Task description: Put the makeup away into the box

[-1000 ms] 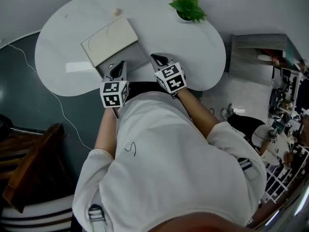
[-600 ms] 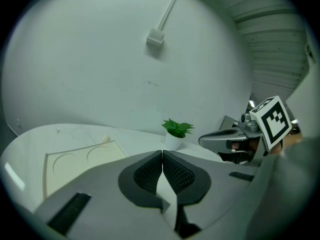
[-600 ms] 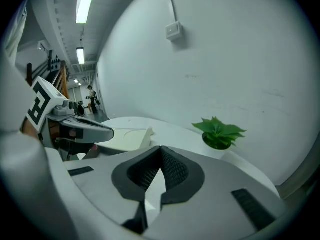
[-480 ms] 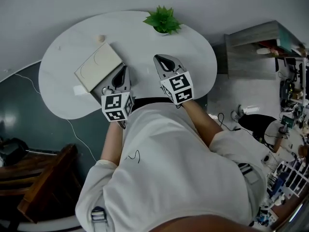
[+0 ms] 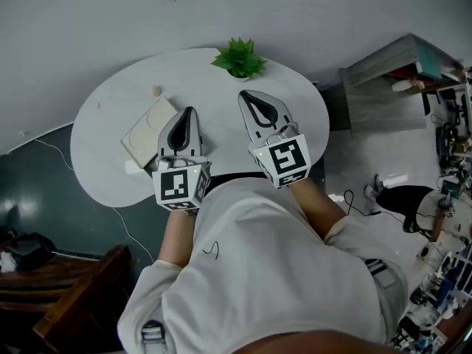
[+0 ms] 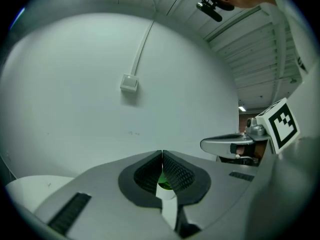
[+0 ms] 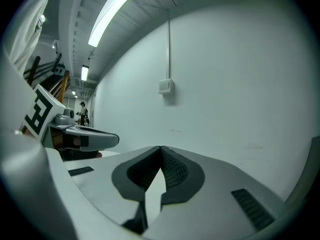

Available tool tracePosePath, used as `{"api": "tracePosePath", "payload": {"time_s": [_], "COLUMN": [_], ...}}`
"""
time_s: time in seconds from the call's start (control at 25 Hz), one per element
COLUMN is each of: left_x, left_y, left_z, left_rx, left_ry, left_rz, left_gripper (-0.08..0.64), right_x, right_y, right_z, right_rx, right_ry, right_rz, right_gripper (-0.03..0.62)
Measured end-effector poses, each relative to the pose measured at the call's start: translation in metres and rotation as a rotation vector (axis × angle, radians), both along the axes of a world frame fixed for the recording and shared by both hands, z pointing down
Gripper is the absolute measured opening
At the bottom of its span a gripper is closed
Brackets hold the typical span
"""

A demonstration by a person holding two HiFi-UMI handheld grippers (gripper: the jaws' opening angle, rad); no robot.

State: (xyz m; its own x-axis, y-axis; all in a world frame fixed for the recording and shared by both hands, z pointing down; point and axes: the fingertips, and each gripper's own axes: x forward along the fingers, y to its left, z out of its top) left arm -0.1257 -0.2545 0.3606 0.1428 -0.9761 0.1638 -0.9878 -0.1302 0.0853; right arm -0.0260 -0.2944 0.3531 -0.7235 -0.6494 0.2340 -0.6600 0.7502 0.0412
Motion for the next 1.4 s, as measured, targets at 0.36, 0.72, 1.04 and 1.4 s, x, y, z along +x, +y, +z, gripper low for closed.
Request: {"api": "tracePosePath", "payload": {"time_s": [0.36,0.72,1.04,1.4], "left_x": [-0.008,0.000,0.008,0.012], "left_y": [0.006,0.014,0.016,0.014], "left_z": [-0.034,-0.026,-0.027,-0.023], "left_rx": [0.075,0.060,0.064,0.057], "left_ry": [-0.041,-0.062,-0.064,-0.067], "left_rz": [-0.046,-0.050,-0.035,-0.026], "left_gripper": [0.020,0.020,0.020,0.020], "right_x": [0.005,0.005,0.007,0.014], "right_y": [0.002,0.008,0.010,0.007], "right_z": [-0.029,-0.022,-0.022,-0.018], "right_rx": [0.067,0.051,0.036,0.054], "right_ry": [-0.016,0.002,0.005,0.022], "right_rz": [-0.004,-0.018,-0.012,-0.004], "right_gripper": [-0.002,-0.003,-0.003,-0.003]}}
